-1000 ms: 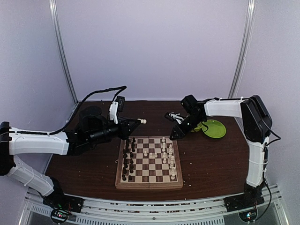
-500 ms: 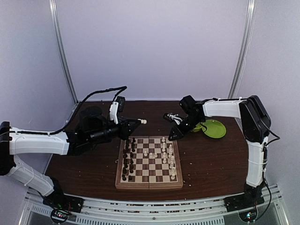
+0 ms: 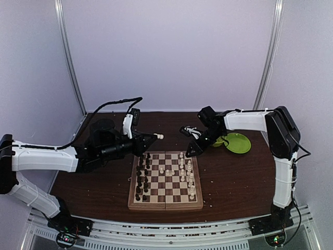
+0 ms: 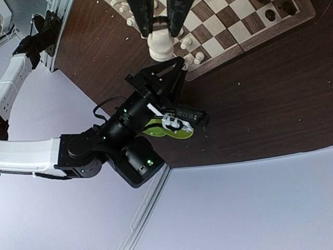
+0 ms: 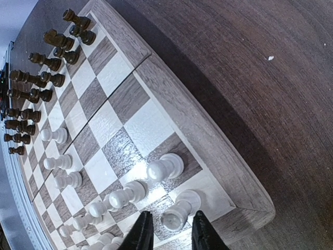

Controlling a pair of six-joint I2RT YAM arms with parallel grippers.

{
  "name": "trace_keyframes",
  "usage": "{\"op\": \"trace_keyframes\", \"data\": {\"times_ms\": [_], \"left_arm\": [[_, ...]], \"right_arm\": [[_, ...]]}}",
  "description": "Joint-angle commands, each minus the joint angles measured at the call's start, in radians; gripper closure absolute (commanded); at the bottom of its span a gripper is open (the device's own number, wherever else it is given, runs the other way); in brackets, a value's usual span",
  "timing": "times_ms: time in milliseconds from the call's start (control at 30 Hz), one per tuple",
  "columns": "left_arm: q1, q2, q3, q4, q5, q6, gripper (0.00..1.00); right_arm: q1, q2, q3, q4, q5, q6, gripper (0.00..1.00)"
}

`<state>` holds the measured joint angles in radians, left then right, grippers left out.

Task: Set up the chess pieces on the board
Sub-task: Adjust the rook at h1, then place the knight at g1.

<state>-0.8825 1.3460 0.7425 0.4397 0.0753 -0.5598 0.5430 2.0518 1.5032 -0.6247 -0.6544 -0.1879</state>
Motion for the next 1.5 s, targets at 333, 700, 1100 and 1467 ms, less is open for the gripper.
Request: {"op": "trace_keyframes", "data": {"times_ms": [333, 700, 1100, 1467], "left_arm": [[0.007, 0.103, 0.267, -0.321, 0.128, 0.031, 1.00], [-0.082, 0.368, 0.710, -0.945, 0.273, 0.355, 1.00], [-0.122, 0.576, 0.980, -1.166, 0.102, 0.458, 1.00], [-0.083, 0.882, 1.385, -1.334, 0.032, 0.502, 1.00]], "right_arm": [[-0.068, -0.434, -0.049, -0.059, -0.119, -0.179, 0.65], [-0.071, -0.822, -0.342, -0.064, -0.074, -0.278, 0.61], [-0.177, -0.891, -0.491, 0.036, -0.053, -0.218, 0.58], [-0.202, -0.890, -0.501, 0.029, -0.045, -0.228, 0.58]]}}
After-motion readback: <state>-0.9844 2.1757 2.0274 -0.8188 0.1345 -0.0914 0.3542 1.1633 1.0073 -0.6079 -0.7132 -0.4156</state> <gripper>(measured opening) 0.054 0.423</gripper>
